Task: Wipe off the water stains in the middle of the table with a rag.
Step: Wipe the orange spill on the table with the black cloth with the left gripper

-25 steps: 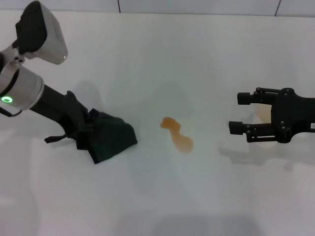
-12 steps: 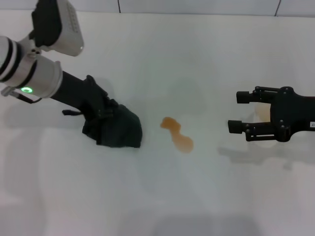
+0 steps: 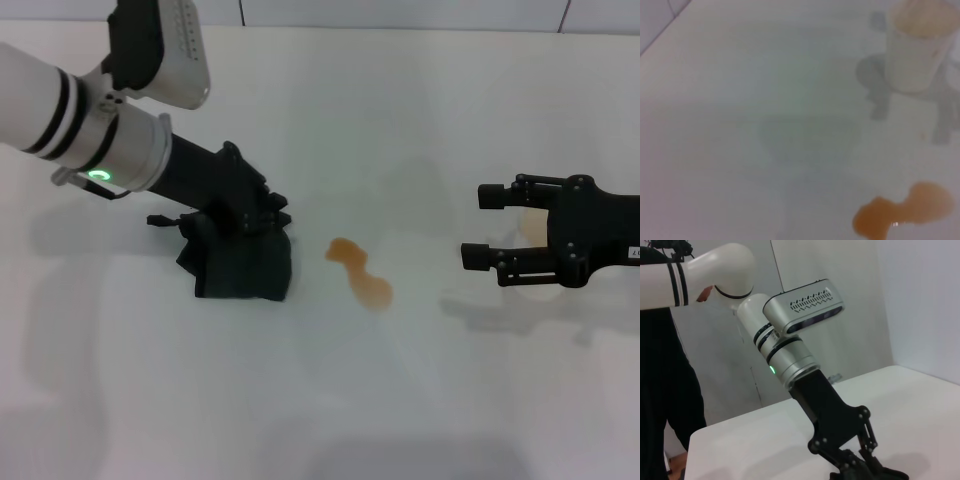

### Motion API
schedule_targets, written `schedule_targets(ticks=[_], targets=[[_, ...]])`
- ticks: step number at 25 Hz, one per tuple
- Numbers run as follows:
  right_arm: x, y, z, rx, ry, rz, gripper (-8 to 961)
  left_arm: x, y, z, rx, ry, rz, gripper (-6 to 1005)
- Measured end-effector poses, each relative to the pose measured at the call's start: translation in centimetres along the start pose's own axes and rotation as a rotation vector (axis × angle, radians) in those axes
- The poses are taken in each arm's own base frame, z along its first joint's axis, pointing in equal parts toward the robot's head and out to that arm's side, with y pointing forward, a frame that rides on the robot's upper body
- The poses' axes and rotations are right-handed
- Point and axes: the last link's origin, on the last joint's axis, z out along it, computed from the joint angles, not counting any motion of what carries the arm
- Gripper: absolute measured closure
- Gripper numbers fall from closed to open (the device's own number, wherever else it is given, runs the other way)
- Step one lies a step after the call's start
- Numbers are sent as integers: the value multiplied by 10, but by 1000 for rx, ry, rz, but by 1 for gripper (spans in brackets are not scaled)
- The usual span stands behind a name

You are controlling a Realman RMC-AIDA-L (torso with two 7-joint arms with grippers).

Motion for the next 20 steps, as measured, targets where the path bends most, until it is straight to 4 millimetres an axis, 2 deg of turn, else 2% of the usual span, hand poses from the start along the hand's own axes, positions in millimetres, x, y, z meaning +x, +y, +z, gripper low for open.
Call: schedule_targets(ticks=[4, 10, 20], targets=[[0, 0, 0, -3, 0, 2, 129, 4, 1, 5, -10, 1, 12, 830], [0, 2, -1, -7, -2, 3, 129, 3, -4, -1, 21, -18, -18, 831], [-2, 2, -2, -7, -18, 4, 130, -27, -10, -23, 100, -114, -134, 834]])
